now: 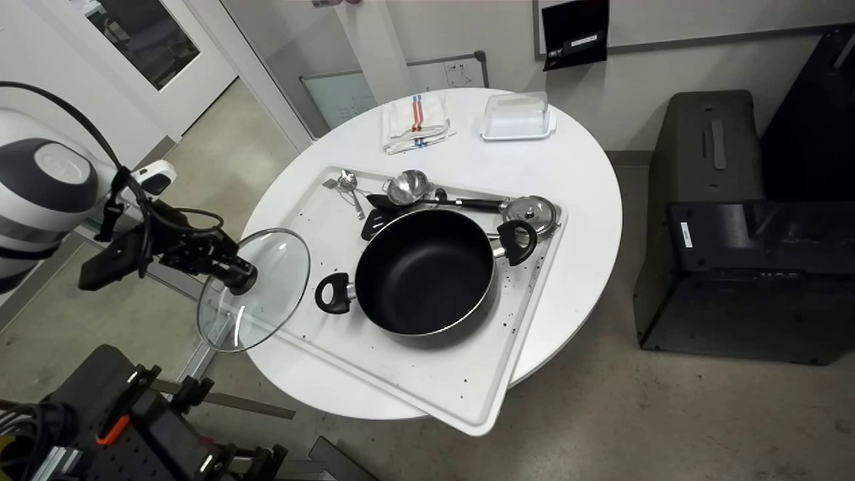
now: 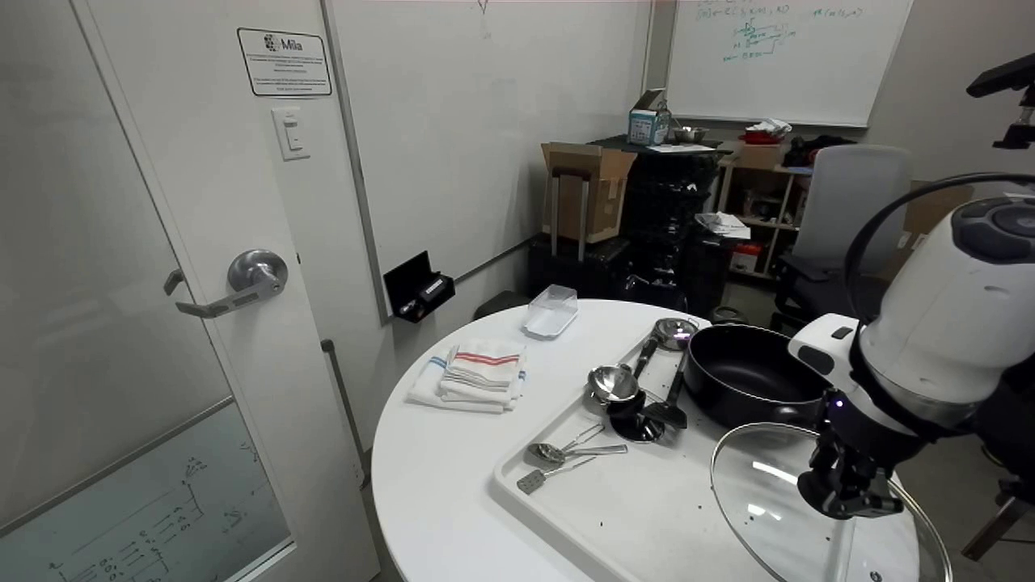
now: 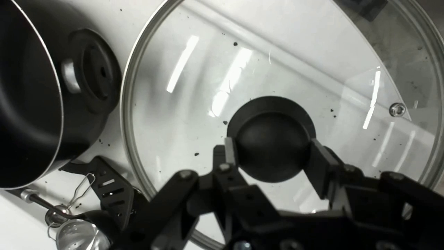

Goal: Remove the lid from the pot

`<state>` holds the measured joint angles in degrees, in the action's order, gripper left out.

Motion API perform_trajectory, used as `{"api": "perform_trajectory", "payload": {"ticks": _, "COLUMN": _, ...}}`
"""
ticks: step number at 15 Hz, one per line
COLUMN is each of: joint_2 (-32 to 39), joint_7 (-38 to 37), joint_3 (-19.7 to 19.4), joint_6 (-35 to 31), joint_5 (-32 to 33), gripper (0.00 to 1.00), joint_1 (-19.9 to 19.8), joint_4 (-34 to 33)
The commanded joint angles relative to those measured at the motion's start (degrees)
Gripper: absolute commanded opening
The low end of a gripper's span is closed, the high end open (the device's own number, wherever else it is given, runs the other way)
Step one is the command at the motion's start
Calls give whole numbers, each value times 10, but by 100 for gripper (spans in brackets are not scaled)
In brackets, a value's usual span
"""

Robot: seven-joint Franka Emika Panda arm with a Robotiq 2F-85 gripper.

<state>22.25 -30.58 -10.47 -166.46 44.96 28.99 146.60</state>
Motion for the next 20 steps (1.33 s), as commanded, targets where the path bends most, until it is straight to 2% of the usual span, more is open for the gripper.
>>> {"api": "perform_trajectory", "payload": {"ticks": 1, "joint_2": 1, "joint_7": 0, "joint_3": 0, "joint_6": 0, "joint_5": 0, "gripper": 50, "joint_1": 0, "joint_4": 0}}
{"api": "perform_trajectory", "payload": {"ticks": 7, "joint_2": 8, "joint_7": 0, "joint_3": 0, "joint_6": 0, "joint_5": 0, "gripper": 50, "joint_1": 0, "joint_4": 0}}
{"api": "perform_trajectory", "payload": {"ticks": 8, "joint_2": 8, "joint_7": 0, "joint_3": 0, "joint_6": 0, "joint_5": 0, "gripper": 25, "joint_1": 0, "joint_4": 0}}
{"api": "perform_trajectory", "payload": {"ticks": 13, "joint_2": 50, "joint_7": 18, "joint_3": -5, "joint_6": -30, "joint_5": -7, "gripper": 25, "joint_1": -40, "joint_4": -24}}
{"api": "perform_trajectory", "payload": {"ticks": 20, "joint_2": 117, "joint_7": 36, "joint_3": 32, "joint_6": -53, "joint_5": -24, "gripper": 25, "joint_1": -107, "joint_4": -86}}
